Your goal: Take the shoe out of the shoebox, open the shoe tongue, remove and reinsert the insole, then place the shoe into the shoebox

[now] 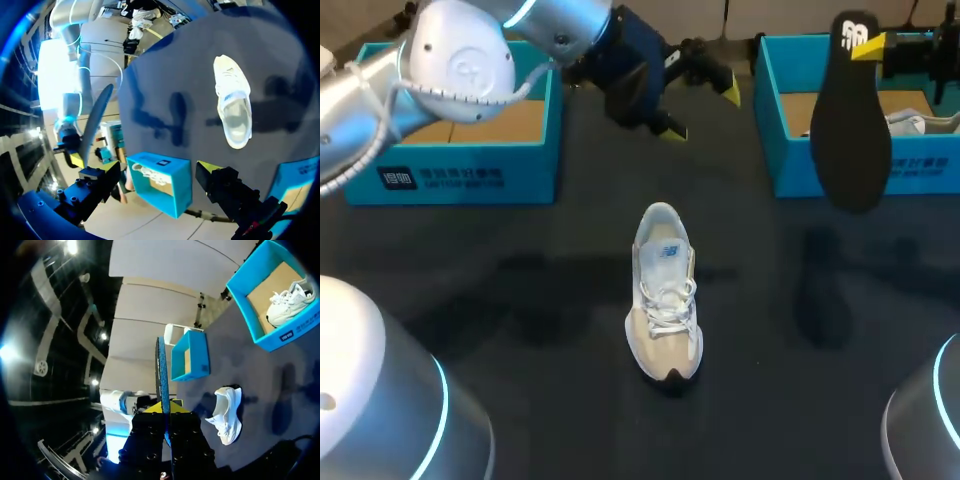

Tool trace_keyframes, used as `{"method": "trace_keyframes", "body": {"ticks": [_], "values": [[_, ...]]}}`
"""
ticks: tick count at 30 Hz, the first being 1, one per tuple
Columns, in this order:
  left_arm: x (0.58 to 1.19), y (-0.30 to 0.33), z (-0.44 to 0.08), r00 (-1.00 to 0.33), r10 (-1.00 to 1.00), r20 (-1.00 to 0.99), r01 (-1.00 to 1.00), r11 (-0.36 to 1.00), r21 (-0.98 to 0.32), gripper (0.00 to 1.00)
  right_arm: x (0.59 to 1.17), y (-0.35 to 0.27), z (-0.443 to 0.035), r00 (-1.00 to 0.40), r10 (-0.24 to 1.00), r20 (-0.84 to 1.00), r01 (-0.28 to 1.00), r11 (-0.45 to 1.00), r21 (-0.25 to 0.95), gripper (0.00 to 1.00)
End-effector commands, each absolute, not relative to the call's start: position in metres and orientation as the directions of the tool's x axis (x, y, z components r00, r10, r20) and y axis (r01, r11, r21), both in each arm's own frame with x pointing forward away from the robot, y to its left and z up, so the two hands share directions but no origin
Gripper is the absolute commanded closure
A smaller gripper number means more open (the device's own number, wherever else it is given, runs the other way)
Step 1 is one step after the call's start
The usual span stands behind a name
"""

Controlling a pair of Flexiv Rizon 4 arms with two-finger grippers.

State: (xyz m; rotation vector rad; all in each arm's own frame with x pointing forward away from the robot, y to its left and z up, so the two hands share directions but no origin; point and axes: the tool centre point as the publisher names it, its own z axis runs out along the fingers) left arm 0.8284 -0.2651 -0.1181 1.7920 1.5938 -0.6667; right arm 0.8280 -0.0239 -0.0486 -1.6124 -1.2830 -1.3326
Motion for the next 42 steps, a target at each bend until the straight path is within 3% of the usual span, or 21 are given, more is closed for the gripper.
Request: {"method": "trace_keyframes", "body": {"ticks": [1,14,26,42], "values": [[0.827,-0.262,-0.122,0.143,0.573,-0.807,0.989,-0.058,0.134,0.0,0.841,-0.015,-0.062,0.022,0.262,0.965,0.966,-0.256,0.048,1.0],[0.827,-0.262,-0.122,0.143,0.573,-0.807,0.989,-0.058,0.134,0.0,0.853,0.014,-0.096,0.107,0.23,0.967,0.966,-0.256,-0.046,1.0],[0.828,-0.251,-0.128,0.166,0.387,-0.907,0.986,-0.061,0.154,0.0,0.863,0.041,-0.107,0.196,0.153,0.969,0.943,-0.299,-0.144,1.0],[0.833,-0.255,-0.128,0.193,0.224,-0.955,0.981,-0.056,0.185,0.0,0.882,0.084,-0.11,0.278,0.137,0.951,0.922,-0.315,-0.224,1.0]]}}
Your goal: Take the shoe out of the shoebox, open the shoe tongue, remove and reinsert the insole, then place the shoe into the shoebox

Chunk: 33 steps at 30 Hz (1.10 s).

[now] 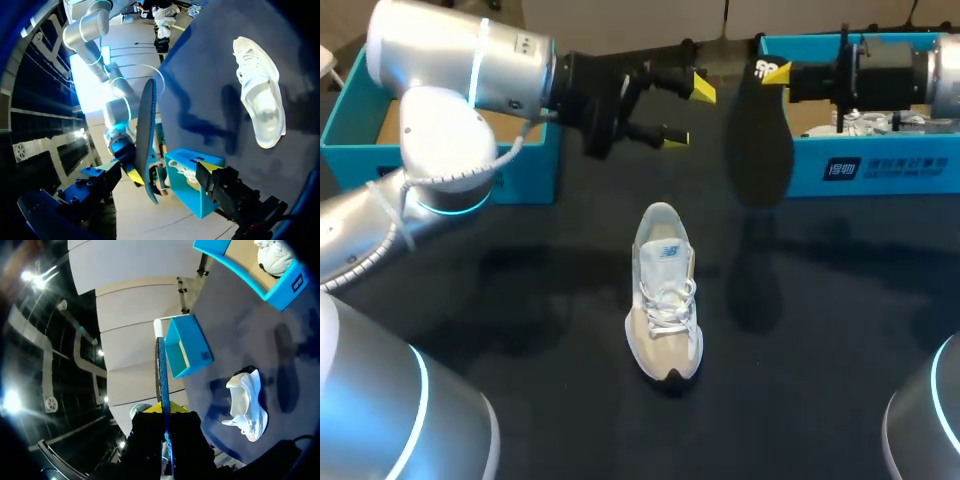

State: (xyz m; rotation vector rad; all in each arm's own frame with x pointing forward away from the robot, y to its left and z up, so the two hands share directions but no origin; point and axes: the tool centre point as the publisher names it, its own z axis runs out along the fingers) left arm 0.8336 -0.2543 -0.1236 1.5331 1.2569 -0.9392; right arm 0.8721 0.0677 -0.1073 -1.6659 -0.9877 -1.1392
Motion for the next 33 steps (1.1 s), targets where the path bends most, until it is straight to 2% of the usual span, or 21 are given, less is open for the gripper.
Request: {"method": "trace_keyframes", "body": {"ticks": [1,12,15,19,21,24,33], "values": [[0.833,-0.255,-0.129,0.191,0.214,-0.958,0.982,-0.052,0.184,0.0,0.884,0.087,-0.11,0.282,0.137,0.95,0.921,-0.316,-0.228,1.0],[0.834,-0.254,-0.133,0.174,0.124,-0.977,0.985,-0.017,0.174,0.0,0.889,0.114,-0.114,0.31,0.117,0.944,0.913,-0.315,-0.261,1.0],[0.834,-0.253,-0.134,0.168,0.103,-0.98,0.986,-0.009,0.168,0.09,0.89,0.116,-0.115,0.31,0.114,0.944,0.912,-0.317,-0.262,1.0],[0.834,-0.252,-0.135,0.16,0.072,-0.985,0.987,0.011,0.161,0.45,0.89,0.119,-0.116,0.316,0.111,0.942,0.907,-0.327,-0.265,1.0],[0.834,-0.252,-0.134,0.158,0.058,-0.986,0.987,0.02,0.159,0.55,0.889,0.122,-0.117,0.316,0.108,0.943,0.906,-0.329,-0.266,1.0],[0.834,-0.254,-0.133,0.159,0.051,-0.986,0.987,0.022,0.16,0.61,0.888,0.125,-0.117,0.315,0.106,0.943,0.906,-0.329,-0.266,1.0],[0.836,-0.259,-0.136,0.153,0.043,-0.987,0.988,0.022,0.154,0.62,0.885,0.132,-0.117,0.314,0.107,0.943,0.909,-0.32,-0.266,1.0]]}}
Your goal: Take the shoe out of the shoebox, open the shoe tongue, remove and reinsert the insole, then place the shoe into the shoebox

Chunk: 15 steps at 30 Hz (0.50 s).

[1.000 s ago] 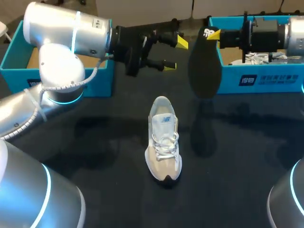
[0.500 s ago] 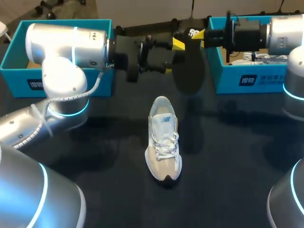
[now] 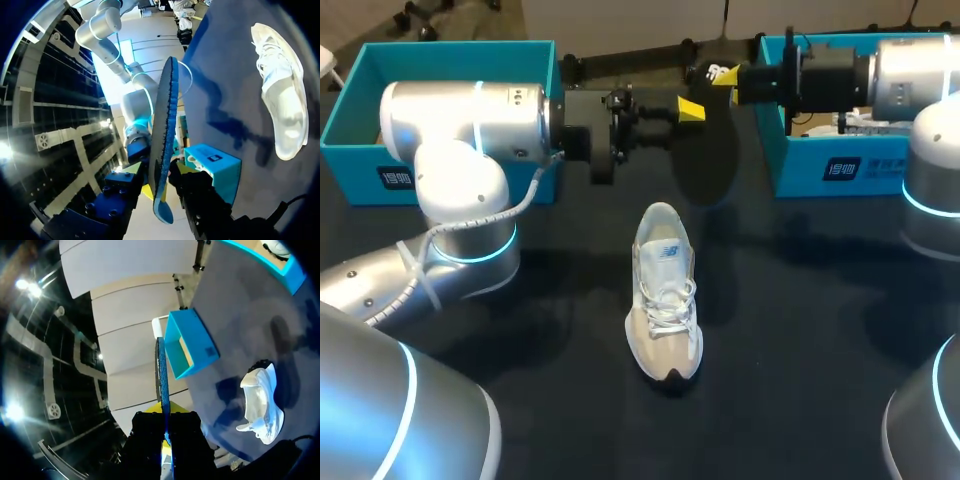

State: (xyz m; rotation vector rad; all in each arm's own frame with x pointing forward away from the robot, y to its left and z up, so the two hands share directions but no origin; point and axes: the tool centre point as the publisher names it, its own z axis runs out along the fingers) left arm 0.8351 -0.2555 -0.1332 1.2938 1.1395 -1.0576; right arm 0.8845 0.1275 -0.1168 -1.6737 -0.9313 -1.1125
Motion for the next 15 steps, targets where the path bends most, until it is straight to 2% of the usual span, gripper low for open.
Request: {"method": "trace_keyframes", "body": {"ticks": [1,4,8,11,12,13,14,15], "values": [[0.8362,-0.2598,-0.1359,0.154,0.043,-0.987,0.988,0.021,0.155,0.63,0.8842,0.1324,-0.1174,0.313,0.107,0.944,0.91,-0.319,-0.266,1.0],[0.8363,-0.2605,-0.1367,0.152,0.043,-0.988,0.988,0.02,0.153,0.71,0.8823,0.1337,-0.1175,0.313,0.108,0.944,0.911,-0.315,-0.266,1.0],[0.8343,-0.2615,-0.1377,0.142,0.031,-0.989,0.99,0.018,0.142,1.0,0.8799,0.1335,-0.1181,0.313,0.108,0.944,0.911,-0.315,-0.266,1.0],[0.8326,-0.262,-0.1373,0.138,0.026,-0.99,0.99,0.015,0.138,1.0,0.8785,0.1328,-0.1195,0.312,0.109,0.944,0.911,-0.315,-0.265,1.0],[0.8312,-0.2621,-0.1368,0.136,0.024,-0.99,0.991,0.011,0.136,1.0,0.8781,0.1324,-0.1203,0.312,0.111,0.944,0.911,-0.318,-0.263,0.8],[0.8303,-0.2619,-0.1365,0.134,0.022,-0.991,0.991,0.007,0.134,1.0,0.878,0.1324,-0.1204,0.31,0.11,0.944,0.911,-0.317,-0.263,0.28],[0.8299,-0.2618,-0.1364,0.131,0.021,-0.991,0.991,0.005,0.131,1.0,0.8775,0.1323,-0.1208,0.307,0.111,0.945,0.913,-0.316,-0.259,0.0],[0.8291,-0.2614,-0.1361,0.128,0.02,-0.992,0.992,0.002,0.128,1.0,0.877,0.132,-0.1213,0.298,0.114,0.948,0.915,-0.318,-0.249,0.0]]}}
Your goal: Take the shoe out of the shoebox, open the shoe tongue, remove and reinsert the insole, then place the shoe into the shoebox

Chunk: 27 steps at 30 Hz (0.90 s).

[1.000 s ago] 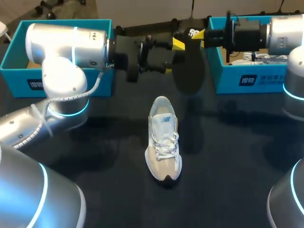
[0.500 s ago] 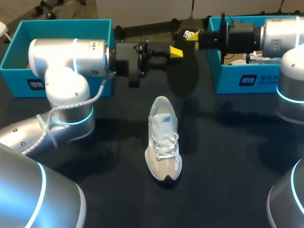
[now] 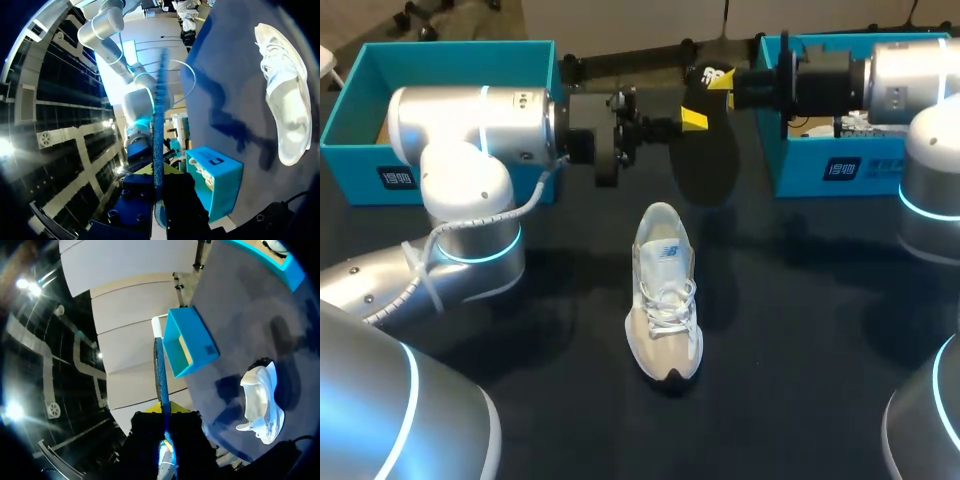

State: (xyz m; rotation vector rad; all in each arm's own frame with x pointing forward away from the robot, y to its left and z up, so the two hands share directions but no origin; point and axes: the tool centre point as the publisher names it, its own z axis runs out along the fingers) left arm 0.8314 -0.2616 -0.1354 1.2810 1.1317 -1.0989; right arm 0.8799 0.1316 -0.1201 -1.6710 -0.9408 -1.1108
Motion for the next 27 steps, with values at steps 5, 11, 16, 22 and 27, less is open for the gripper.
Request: {"method": "trace_keyframes", "body": {"ticks": [5,11,16,22,27], "values": [[0.826,-0.258,-0.135,0.112,0.019,-0.994,0.994,-0.01,0.112,1.0,0.868,0.124,-0.126,0.255,0.126,0.959,0.928,-0.31,-0.206,0.0],[0.827,-0.249,-0.132,0.07,0.003,-0.998,0.998,-0.003,0.07,1.0,0.848,0.107,-0.126,0.107,0.124,0.986,0.966,-0.248,-0.074,0.0],[0.827,-0.243,-0.126,0.046,-0.016,-0.999,0.999,-0.002,0.046,1.0,0.831,0.09,-0.124,0.04,0.109,0.993,0.979,-0.205,-0.017,0.0],[0.829,-0.239,-0.122,-0.001,-0.042,-0.999,1.0,-0.001,-0.001,1.0,0.815,0.07,-0.126,-0.016,0.116,0.993,0.983,-0.18,0.037,0.0],[0.829,-0.239,-0.122,-0.001,-0.042,-0.999,1.0,-0.001,-0.001,1.0,0.809,0.057,-0.125,-0.043,0.114,0.993,0.985,-0.16,0.061,0.0]]}}
